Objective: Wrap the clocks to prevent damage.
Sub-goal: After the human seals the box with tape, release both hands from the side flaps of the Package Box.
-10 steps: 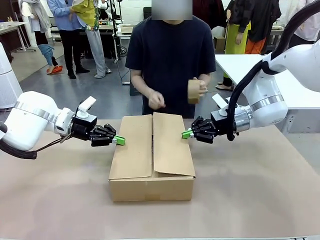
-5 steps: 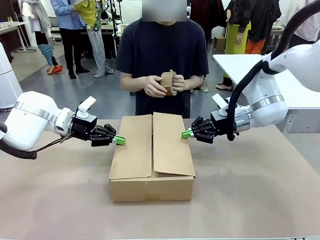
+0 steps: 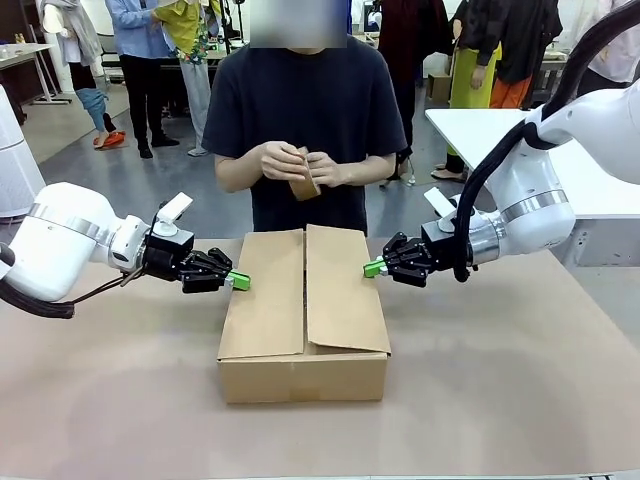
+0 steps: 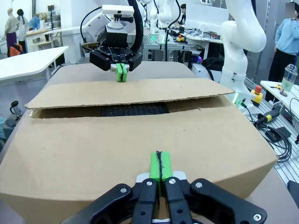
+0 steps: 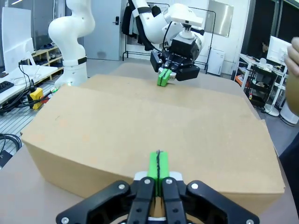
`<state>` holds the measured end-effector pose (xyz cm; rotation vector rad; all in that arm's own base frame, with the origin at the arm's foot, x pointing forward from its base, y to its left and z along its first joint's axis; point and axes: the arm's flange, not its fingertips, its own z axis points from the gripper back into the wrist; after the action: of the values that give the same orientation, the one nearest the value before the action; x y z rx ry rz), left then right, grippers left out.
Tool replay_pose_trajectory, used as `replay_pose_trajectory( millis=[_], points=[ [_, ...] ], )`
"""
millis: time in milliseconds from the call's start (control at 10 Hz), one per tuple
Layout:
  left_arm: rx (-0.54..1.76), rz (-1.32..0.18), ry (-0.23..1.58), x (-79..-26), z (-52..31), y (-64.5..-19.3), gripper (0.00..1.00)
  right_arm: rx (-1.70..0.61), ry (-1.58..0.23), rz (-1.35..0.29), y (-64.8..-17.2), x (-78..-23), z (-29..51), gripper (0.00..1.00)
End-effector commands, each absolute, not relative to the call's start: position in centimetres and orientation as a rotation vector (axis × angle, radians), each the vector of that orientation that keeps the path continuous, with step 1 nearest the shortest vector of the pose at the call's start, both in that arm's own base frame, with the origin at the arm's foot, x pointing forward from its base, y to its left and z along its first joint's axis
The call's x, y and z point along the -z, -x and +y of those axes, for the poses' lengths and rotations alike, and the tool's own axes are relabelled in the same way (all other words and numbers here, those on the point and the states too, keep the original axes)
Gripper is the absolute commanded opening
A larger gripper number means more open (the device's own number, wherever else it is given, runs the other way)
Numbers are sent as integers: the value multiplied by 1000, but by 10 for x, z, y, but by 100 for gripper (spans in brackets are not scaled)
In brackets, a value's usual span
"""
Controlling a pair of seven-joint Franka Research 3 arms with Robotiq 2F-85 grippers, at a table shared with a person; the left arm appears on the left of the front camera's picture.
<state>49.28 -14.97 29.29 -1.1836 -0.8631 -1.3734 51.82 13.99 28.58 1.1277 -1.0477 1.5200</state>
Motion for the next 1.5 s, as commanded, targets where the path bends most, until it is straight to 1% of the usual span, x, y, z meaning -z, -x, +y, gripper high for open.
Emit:
replay_pose_trajectory(
  millis=[0,1400],
  points=[
    [1357,-856,1177,-289,-151,-494,1,-1513,-1115,-1043,-518,-282,138,1],
    [1357,-856,1177,-289,-151,-494,1,-1513,-1115,-1043,-518,-282,138,1]
  ],
)
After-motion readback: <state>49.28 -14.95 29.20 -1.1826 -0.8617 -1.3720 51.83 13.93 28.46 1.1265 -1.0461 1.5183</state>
